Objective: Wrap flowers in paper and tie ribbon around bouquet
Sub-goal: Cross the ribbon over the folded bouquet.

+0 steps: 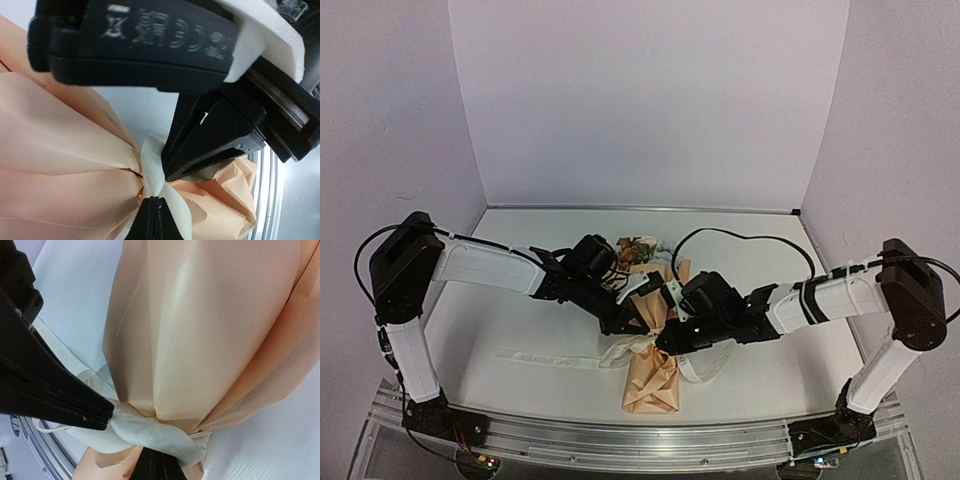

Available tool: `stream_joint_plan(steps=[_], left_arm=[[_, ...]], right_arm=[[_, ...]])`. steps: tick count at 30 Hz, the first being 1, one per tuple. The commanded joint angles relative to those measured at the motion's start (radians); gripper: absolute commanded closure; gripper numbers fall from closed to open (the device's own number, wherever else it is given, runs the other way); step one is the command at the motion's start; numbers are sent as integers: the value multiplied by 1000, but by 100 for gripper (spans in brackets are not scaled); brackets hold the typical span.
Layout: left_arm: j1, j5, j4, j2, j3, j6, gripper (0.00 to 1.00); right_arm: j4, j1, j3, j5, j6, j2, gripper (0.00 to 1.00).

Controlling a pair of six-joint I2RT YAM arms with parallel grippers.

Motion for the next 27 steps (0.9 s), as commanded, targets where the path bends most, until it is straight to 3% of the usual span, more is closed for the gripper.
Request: stream_joint_plan(steps=[1,14,27], left_arm=[[-6,2,41,-10,0,-1,100],[-5,-37,79,-105,-56,-47,100],[-5,-8,94,-102,-110,-9,100]], right_arm=[[14,-4,-12,-2,10,-37,100],[104,-4,-31,48,49,-37,100],[159,-4,-46,39,-10,-23,100]])
